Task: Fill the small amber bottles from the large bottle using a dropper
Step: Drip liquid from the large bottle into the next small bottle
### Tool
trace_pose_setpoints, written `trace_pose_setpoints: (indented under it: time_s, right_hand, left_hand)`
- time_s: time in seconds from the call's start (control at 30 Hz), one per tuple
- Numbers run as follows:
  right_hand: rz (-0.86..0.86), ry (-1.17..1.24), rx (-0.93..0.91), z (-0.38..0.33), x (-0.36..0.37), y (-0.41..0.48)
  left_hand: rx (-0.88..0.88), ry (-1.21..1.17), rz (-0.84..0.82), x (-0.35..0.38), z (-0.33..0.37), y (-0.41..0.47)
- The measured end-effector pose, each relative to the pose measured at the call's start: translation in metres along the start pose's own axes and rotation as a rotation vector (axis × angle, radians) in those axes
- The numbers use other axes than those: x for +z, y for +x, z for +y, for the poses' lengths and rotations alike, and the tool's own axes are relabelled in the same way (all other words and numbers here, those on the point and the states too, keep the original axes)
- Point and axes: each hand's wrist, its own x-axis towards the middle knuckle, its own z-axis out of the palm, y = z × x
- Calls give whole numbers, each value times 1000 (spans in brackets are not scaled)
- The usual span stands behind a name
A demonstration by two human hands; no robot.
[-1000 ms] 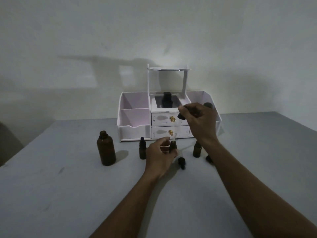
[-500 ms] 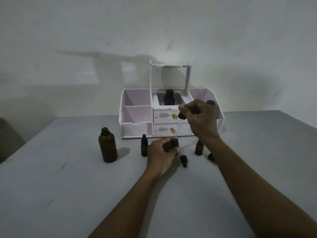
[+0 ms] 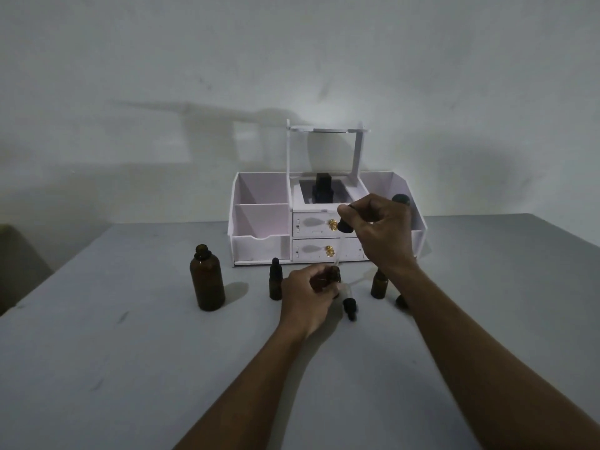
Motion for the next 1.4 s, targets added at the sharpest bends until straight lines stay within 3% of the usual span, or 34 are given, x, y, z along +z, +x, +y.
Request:
trace_pose_setpoints:
  time_s: [0.37, 0.47, 0.67, 0.73, 0.87, 1.0, 1.4]
  right_hand:
    - [85, 12, -97, -14, -6, 4]
    - [114, 87, -110, -27, -11, 5]
    - [83, 147, -158, -71, 3, -1]
    - [44, 173, -196, -88, 18, -6]
    - [13, 272, -197, -107, 53, -5]
    - [-1, 347, -155, -118, 80, -1]
    - [-135, 215, -88, -105, 122, -5]
  left_hand:
    - [-86, -6, -40, -13, 1, -7]
    - [-150, -20, -149, -39, 1, -15]
    - [-102, 39, -394, -125, -7, -42]
    - [-127, 32, -340, -157, -16, -46]
    - [-156, 83, -80, -213, -41, -44]
    - [-215, 2, 120, -228, -59, -33]
    - [-118, -235, 28, -204, -70, -12]
